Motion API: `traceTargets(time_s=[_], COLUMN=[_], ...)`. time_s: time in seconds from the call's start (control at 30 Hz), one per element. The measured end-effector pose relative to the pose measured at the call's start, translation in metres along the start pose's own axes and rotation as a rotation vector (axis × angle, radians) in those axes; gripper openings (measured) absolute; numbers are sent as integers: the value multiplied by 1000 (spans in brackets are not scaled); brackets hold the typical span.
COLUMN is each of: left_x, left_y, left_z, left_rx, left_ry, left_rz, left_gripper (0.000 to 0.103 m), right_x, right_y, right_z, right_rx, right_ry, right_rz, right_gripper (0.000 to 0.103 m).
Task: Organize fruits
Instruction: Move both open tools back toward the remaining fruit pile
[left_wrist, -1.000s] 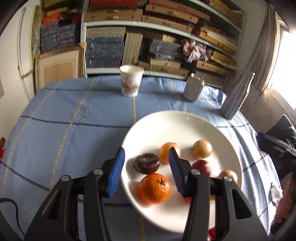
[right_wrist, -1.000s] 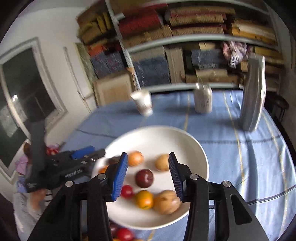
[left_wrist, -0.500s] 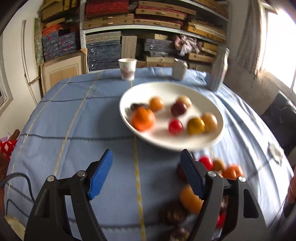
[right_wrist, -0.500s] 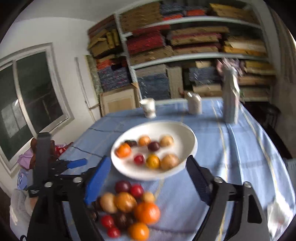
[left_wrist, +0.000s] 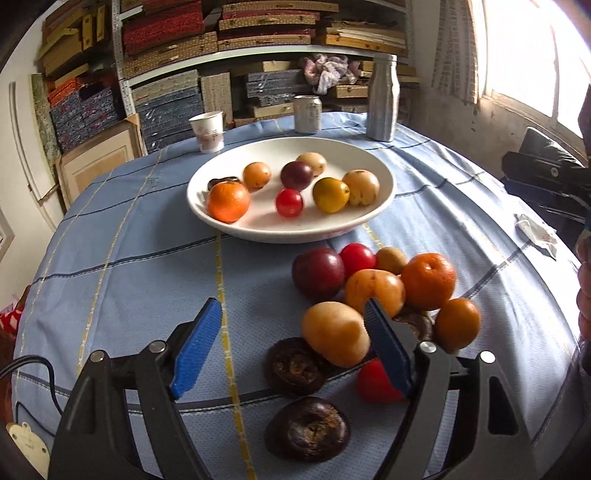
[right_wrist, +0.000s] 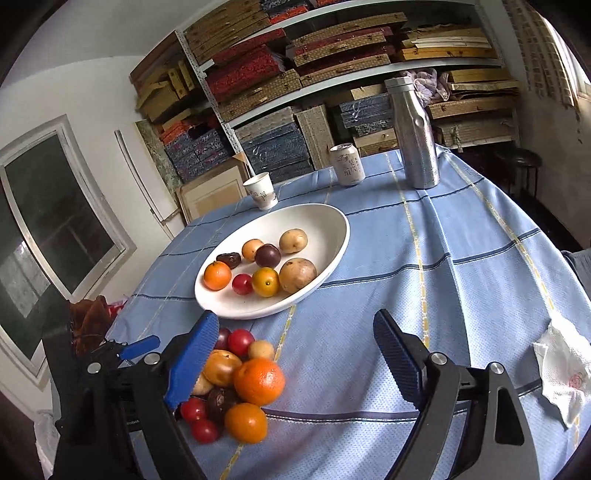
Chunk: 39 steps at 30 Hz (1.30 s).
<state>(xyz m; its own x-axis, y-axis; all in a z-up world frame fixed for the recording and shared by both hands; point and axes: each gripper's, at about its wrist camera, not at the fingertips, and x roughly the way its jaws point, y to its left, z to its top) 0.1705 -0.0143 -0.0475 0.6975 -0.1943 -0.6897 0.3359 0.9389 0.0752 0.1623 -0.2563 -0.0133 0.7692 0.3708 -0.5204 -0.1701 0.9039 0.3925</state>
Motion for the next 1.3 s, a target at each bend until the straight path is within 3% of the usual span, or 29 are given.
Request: traceTargets(time_s=[0.2, 0.3, 0.4, 0.5, 0.6, 0.73, 0.93, 1.1, 1.3], left_x=[8, 3, 0, 1, -1, -14, -5, 10, 4], left_y=[4, 20, 48, 58, 60, 43, 15, 12, 61], left_z=[-1, -1, -3, -4, -4, -3, -11, -13, -9], left_rx=[18, 13, -76, -100, -114, -66, 44, 74, -86], left_ry=[47, 11, 15, 17, 12, -43, 7, 58, 32], left_rz=[10, 134, 144, 187, 180, 73, 52, 109, 193], left_gripper=[81, 89, 89, 89, 87, 87, 87, 88, 88], right_x=[-2, -3, -3, -3, -4, -4, -4, -3, -3], right_y=[1, 0, -1, 1, 1, 1, 0, 1, 1], right_z=[-1, -1, 0, 0, 0, 0, 0, -1, -1], right_rx=[-2, 0, -1, -6, -6, -7, -5, -7, -7], right_ry=[2, 0, -5, -6, -7, -6, -1, 0, 0], right_rz=[1, 1, 5, 8, 9, 8, 7, 9, 15], right_gripper=[87, 87, 87, 87, 87, 87, 87, 87, 87])
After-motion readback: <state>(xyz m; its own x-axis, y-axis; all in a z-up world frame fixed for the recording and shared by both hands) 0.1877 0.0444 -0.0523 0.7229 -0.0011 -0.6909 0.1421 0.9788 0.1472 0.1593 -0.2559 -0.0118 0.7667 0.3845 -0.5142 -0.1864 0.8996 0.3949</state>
